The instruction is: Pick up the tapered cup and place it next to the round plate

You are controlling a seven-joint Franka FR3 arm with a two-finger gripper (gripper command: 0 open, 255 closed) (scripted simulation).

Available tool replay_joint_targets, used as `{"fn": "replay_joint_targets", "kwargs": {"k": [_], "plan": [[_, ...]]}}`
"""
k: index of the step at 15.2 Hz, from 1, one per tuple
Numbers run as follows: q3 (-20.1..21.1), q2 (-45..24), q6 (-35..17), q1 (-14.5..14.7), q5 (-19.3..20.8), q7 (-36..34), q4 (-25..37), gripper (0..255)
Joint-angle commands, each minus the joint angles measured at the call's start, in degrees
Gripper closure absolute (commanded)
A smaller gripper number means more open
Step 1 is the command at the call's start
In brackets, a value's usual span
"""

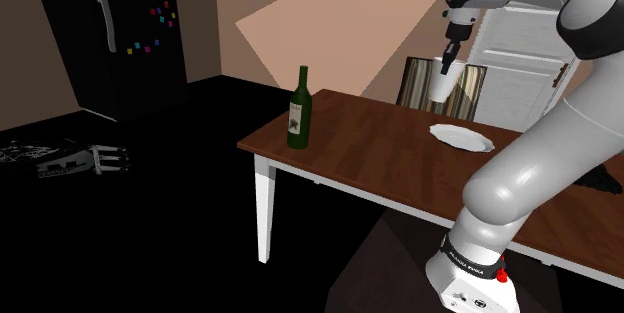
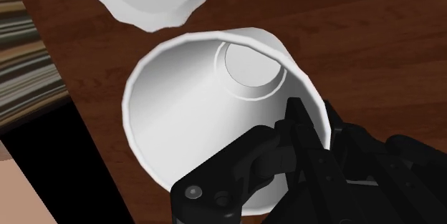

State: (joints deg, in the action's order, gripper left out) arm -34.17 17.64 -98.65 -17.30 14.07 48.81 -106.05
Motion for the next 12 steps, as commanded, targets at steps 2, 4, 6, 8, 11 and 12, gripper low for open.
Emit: {"fn": "replay_joint_targets", "kwargs": {"k": [2,4,6,8,11,12], "plan": [[-2.01,2.01,-0.12,-1.50,1.24,3.25,-1.21,255],[-3.57,2.96,-0.05,-2.42,1.91,5.60,-1.47,255],[-5.49,3.74,0.02,-3.37,2.55,8.38,-1.45,255],[-5.58,4.12,-1.45,-3.53,2.86,8.10,-3.27,255],[-5.77,4.58,-3.67,-3.77,3.28,7.73,-5.91,255],[-5.85,4.70,-4.41,-3.84,3.41,7.61,-6.76,255]]}}
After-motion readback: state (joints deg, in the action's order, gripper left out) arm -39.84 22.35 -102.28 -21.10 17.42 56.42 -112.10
